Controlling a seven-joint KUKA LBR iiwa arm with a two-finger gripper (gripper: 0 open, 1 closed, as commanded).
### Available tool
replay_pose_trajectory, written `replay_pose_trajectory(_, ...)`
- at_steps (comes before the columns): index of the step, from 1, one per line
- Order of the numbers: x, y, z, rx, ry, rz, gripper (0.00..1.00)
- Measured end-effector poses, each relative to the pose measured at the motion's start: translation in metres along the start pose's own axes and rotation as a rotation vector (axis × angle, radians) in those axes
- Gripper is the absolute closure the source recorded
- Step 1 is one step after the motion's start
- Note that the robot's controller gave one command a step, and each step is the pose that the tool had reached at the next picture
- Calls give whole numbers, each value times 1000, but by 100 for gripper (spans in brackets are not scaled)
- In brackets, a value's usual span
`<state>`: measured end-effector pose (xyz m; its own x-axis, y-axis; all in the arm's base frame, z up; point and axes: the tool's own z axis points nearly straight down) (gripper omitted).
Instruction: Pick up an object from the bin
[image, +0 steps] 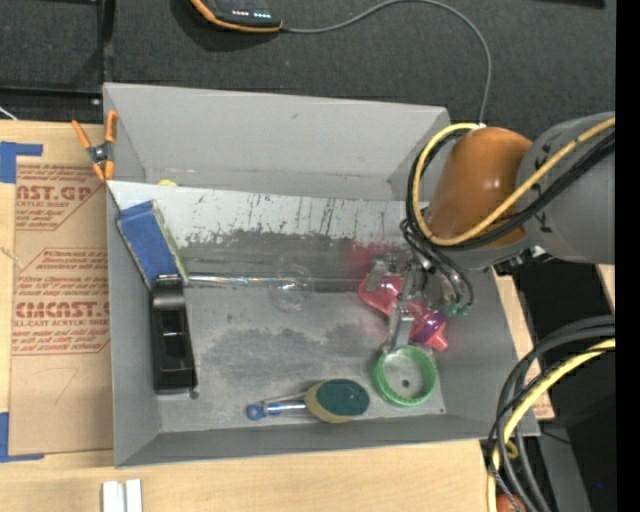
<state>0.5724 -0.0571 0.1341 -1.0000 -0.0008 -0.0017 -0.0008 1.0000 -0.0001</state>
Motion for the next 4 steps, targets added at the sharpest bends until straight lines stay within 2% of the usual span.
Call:
replay_pose_trajectory(1,0,0,0,0,0,0,0)
replay_pose_trajectory(2,4,-44,21,1,0,31,0)
replay_pose_trajectory(3,-13,-26,21,-3,-6,12,0)
replay_pose_trajectory(4,50,-86,61,-9,-7,-400,0)
